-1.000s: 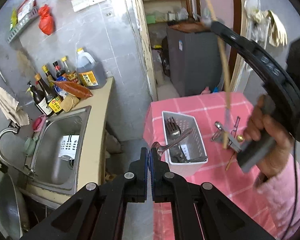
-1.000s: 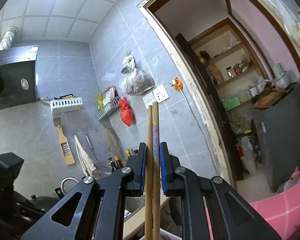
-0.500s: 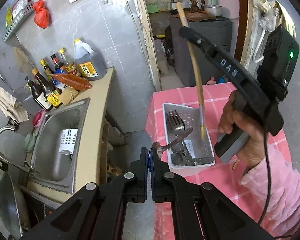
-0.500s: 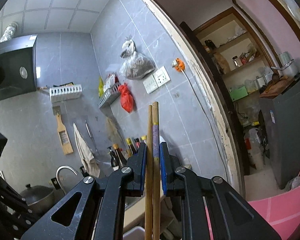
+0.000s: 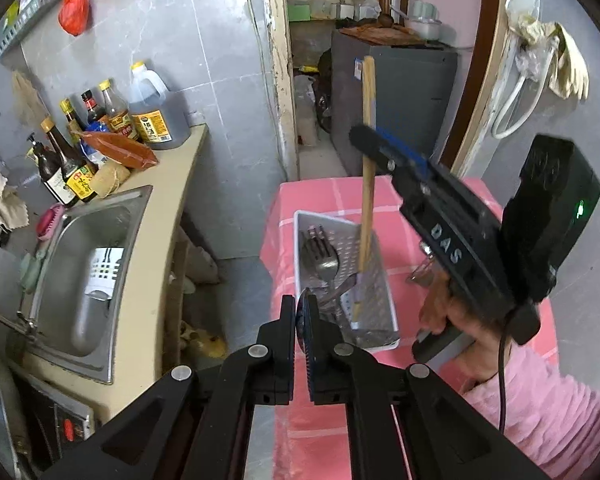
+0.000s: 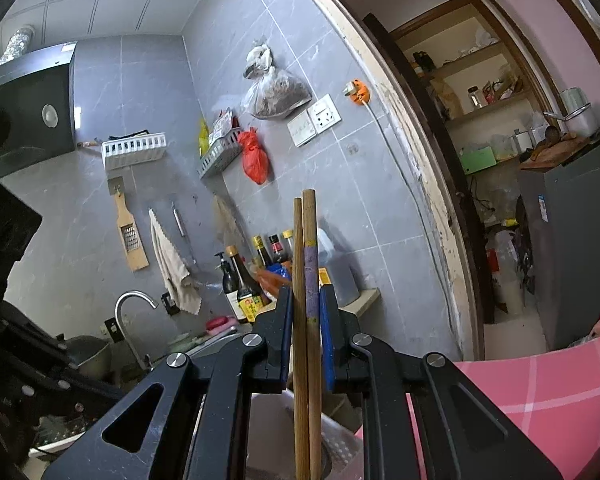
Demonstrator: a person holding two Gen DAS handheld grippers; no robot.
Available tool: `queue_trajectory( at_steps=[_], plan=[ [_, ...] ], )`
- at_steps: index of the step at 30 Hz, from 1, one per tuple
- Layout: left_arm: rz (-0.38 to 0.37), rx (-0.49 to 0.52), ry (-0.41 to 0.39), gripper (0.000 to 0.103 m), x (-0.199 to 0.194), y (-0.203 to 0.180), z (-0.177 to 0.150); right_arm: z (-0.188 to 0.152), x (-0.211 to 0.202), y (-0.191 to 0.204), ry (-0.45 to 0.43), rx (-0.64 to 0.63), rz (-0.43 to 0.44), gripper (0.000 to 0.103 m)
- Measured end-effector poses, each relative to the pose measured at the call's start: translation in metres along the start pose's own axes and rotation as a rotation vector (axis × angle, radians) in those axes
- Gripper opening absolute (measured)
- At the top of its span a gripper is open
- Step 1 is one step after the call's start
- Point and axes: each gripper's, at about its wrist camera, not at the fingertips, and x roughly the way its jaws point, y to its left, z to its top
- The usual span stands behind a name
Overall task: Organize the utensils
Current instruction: 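Lower the chopsticks into the caddy with the right tool while the left tool releases the spoon, then move both open tools back over the remaining utensils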
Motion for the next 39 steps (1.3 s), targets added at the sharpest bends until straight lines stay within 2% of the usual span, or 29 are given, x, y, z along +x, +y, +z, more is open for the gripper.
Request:
queue_trajectory(
  at_steps=[4, 6, 9, 11, 15, 17, 19, 23, 25, 28, 34, 39],
  plan=[
    [-0.06, -0.036, -0.037, 0.008, -0.002, 0.004, -0.001, 0.001, -0.003, 0.0, 0.038, -0.003, 0.002, 0.013],
    [-0.103, -0.069, -0.071, 0.014, -0.005, 0.007, -0.003, 0.001, -0.005, 0.0, 0.051, -0.006, -0.004, 0.015],
    [-0.152, -0.124, -0.134, 0.028, -0.009, 0.013, -0.009, 0.005, -0.013, 0.001, 0.06, -0.015, -0.016, 0.028],
    [-0.168, -0.159, -0.185, 0.038, -0.013, 0.015, -0.013, 0.01, -0.021, 0.003, 0.059, -0.023, -0.031, 0.029],
    [-0.177, -0.215, -0.292, 0.048, -0.023, 0.019, -0.023, 0.023, -0.042, 0.006, 0.049, -0.041, -0.079, 0.041],
    [-0.173, -0.238, -0.355, 0.056, -0.03, 0.018, -0.028, 0.032, -0.057, 0.009, 0.04, -0.059, -0.115, 0.045],
    [-0.172, -0.25, -0.401, 0.06, -0.035, 0.018, -0.032, 0.04, -0.071, 0.011, 0.03, -0.07, -0.145, 0.054],
    [-0.158, -0.258, -0.477, 0.074, -0.044, 0.01, -0.04, 0.054, -0.109, 0.016, 0.008, -0.091, -0.218, 0.067],
    [-0.154, -0.254, -0.502, 0.079, -0.048, 0.003, -0.044, 0.06, -0.128, 0.018, -0.004, -0.107, -0.251, 0.079],
    [-0.146, -0.241, -0.539, 0.087, -0.054, -0.011, -0.051, 0.066, -0.157, 0.022, -0.021, -0.13, -0.3, 0.09],
    [-0.146, -0.251, -0.602, 0.1, -0.057, -0.042, -0.068, 0.07, -0.208, 0.025, -0.042, -0.171, -0.401, 0.102],
    [-0.147, -0.272, -0.631, 0.102, -0.049, -0.067, -0.085, 0.066, -0.243, 0.018, -0.051, -0.191, -0.5, 0.102]
  ],
)
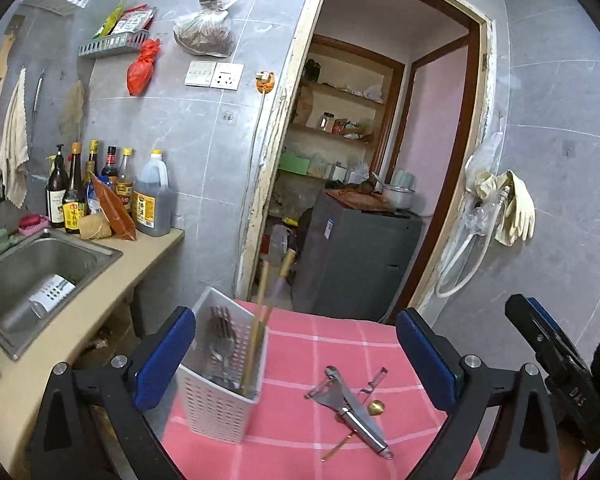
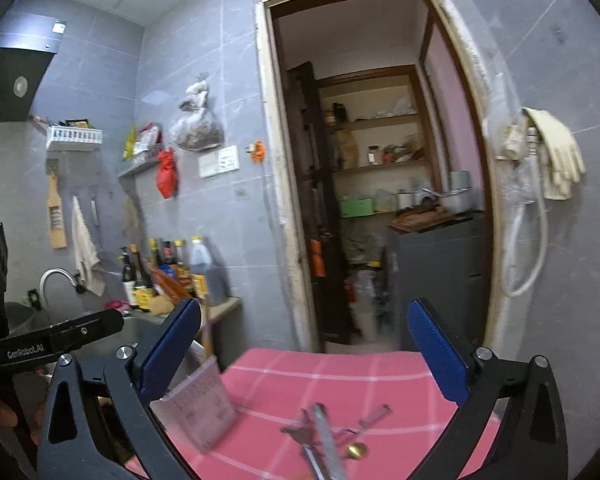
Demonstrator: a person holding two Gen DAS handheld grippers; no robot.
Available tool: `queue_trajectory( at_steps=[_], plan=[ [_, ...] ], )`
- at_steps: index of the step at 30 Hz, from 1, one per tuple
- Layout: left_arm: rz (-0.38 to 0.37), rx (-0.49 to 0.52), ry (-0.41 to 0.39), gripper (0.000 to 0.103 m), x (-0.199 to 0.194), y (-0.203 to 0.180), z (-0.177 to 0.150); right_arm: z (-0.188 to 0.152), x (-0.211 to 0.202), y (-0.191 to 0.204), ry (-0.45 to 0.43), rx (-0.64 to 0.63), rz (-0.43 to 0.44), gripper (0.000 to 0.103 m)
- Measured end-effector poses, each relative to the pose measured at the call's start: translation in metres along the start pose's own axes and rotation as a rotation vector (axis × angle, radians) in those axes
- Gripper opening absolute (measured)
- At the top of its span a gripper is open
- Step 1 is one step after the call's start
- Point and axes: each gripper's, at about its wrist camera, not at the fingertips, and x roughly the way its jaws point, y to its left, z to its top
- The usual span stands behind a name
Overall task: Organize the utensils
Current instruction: 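Move both open tools back over the remaining utensils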
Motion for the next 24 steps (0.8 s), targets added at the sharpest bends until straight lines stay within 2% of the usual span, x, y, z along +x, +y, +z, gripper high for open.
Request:
queue_trajectory(
  at_steps=[6, 12, 18, 24],
  plan=[
    [-0.012, 0.013, 0.029, 0.102, 0.01, -0.019, -0.031, -0.016, -0.017, -0.028, 0.029, 0.009, -0.078, 0.102],
    [-0.026, 0.032, 0.103, 0.102, 0.027, -0.039, -0.064, -0.041, -0.012, -0.055, 0.086, 0.029, -0.112, 0.102],
    [-0.011, 0.029, 0.161, 0.102, 0.05, -0.054, -0.094, -0.069, 0.008, -0.081, 0.165, 0.059, -0.1, 0.102],
    [-0.017, -0.015, 0.278, 0.102, 0.084, -0.056, -0.119, -0.11, 0.042, -0.114, 0.326, 0.157, -0.051, 0.101]
  ],
)
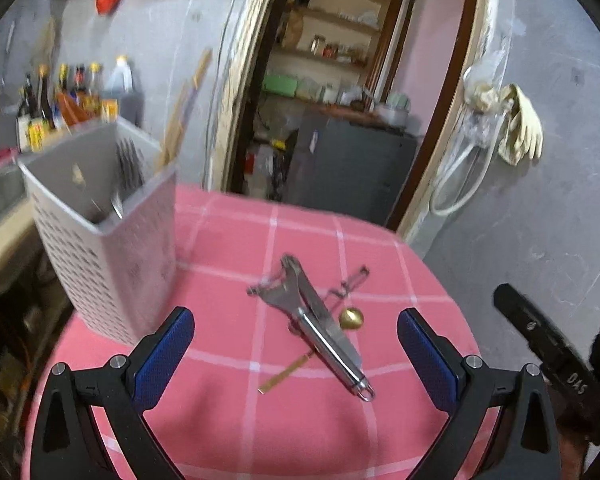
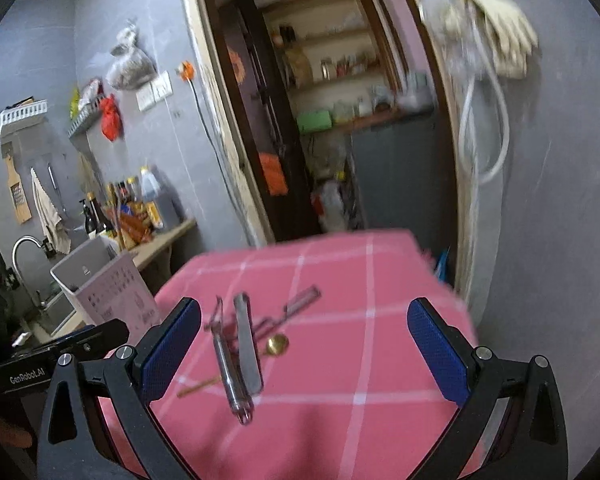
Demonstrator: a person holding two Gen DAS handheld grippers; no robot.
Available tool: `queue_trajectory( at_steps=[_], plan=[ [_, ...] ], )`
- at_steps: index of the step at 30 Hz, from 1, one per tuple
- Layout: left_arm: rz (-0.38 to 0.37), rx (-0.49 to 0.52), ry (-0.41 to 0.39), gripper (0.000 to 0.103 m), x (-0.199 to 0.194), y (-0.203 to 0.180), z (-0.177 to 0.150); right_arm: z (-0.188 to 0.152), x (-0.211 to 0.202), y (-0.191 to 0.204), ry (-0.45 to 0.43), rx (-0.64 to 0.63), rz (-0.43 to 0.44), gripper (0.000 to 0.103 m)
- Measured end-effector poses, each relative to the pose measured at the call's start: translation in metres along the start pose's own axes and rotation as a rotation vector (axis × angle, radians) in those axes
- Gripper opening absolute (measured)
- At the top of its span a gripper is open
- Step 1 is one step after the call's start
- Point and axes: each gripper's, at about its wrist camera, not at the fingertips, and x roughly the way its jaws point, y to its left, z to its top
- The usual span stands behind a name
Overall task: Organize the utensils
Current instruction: 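Move both open tools back over the remaining utensils, then grasp the metal peeler handle with the left tool while the right tool grasps the gold-handled spoon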
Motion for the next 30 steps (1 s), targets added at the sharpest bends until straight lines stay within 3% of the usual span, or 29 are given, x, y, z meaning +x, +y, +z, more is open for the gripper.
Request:
queue_trajectory(
  at_steps=[3, 7, 9, 13, 18, 23, 30],
  plan=[
    [-0.015, -0.018, 0.045, 0.102, 0.016, 0.0, -0.006, -0.011, 0.018, -0.011, 0.059, 0.036, 0.019, 0.098],
    [-0.033, -0.026, 0.096, 0.101, 0.037, 0.001, -0.013, -0.025, 0.04, -0.016, 0.133, 0.036, 0.043, 0.075],
    [-0.041, -0.033, 0.116, 0.098, 0.047, -0.001, -0.014, -0.031, 0.051, -0.015, 0.169, 0.026, 0.056, 0.068],
    [-0.063, -0.057, 0.168, 0.086, 0.068, -0.001, -0.015, -0.039, 0.076, -0.009, 0.261, 0.012, 0.092, 0.048],
    [-0.077, -0.109, 0.255, 0.069, 0.097, 0.002, -0.016, -0.046, 0.104, 0.001, 0.346, -0.011, 0.112, 0.031],
    [-0.096, -0.16, 0.338, 0.05, 0.121, 0.009, -0.016, -0.049, 0.12, 0.006, 0.393, -0.022, 0.132, 0.023],
    [-0.138, -0.184, 0.383, 0.039, 0.14, 0.011, -0.009, -0.048, 0.132, 0.007, 0.421, -0.001, 0.147, 0.022]
  ],
)
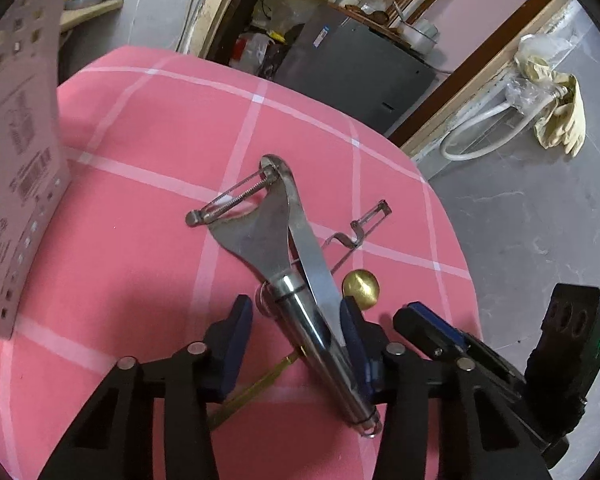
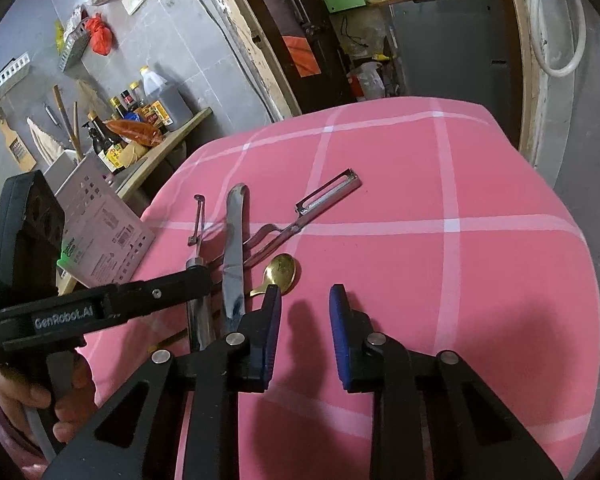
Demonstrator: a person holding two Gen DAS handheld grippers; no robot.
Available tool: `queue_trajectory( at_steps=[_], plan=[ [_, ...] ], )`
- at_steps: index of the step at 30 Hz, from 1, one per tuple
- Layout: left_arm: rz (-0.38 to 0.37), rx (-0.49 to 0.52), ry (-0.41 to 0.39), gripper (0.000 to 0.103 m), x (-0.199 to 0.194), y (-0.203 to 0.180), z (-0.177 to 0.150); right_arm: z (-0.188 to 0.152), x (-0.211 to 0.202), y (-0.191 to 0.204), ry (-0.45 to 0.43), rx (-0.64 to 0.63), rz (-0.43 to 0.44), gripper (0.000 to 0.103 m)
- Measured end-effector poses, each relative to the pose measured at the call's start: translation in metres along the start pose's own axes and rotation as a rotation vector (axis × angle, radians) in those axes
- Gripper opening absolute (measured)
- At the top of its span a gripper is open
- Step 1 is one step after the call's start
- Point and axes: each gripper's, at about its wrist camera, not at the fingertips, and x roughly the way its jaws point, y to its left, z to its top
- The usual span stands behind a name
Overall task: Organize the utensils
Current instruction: 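Grasp the metal peeler handle with the left tool while the right tool grasps the gold-handled spoon, then lift the peeler and gold spoon and carry both over the caddy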
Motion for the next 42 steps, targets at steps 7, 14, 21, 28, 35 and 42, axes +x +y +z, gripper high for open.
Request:
queue_trajectory(
  at_steps=[7, 14, 21, 28, 35, 42],
  plan=[
    [0.029, -0.008, 0.043, 0.029, 0.007, 0.001, 0.011, 0.008, 0.016, 0.006, 0.043, -0.028, 0.017, 0.02],
    [0.013, -0.025, 0.111, 0.025, 0.013, 0.002, 0.022, 0.019, 0.028, 0.011, 0.075, -0.033, 0.033, 0.014],
    [0.0, -0.048, 0.121, 0.021, 0.012, 0.006, 0.021, 0.018, 0.029, 0.01, 0.089, -0.002, 0.049, 0.003],
    [-0.035, 0.022, 0.082, 0.018, -0.013, -0.001, 0.003, -0.002, -0.01, 0.012, -0.022, 0.014, -0.033, 0.003],
    [-0.096, 0.098, -0.02, 0.017, -0.048, -0.013, -0.012, -0.006, -0.071, 0.016, -0.172, -0.023, -0.189, 0.002],
    [-0.122, 0.154, -0.126, 0.017, -0.085, -0.023, -0.012, 0.01, -0.119, 0.033, -0.273, -0.108, -0.29, 0.002]
  ],
)
